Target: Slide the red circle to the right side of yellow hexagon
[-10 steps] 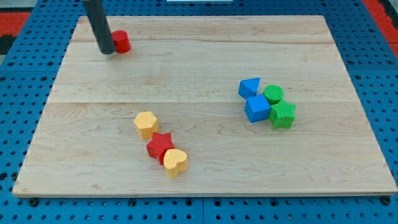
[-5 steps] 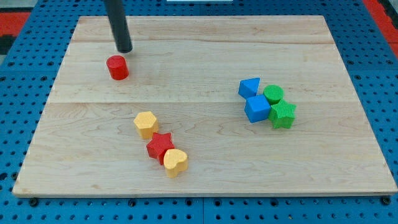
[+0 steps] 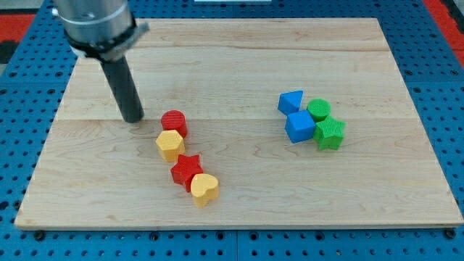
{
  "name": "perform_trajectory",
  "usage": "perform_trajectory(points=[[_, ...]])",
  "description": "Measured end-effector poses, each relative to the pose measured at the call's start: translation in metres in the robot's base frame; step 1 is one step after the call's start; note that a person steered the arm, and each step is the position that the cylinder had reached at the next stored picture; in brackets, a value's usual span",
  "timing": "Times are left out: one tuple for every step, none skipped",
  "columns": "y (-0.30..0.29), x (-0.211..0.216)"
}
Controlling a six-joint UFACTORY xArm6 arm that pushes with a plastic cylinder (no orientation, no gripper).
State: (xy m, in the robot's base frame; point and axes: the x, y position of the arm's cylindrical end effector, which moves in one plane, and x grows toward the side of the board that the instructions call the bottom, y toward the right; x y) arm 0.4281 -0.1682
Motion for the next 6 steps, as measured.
perform_trajectory(points=[[0.040,0.002],[0.074,0.032],[0.080,0.032],[0.100,0.022],[0.103,0.041],[0.098,0.046]])
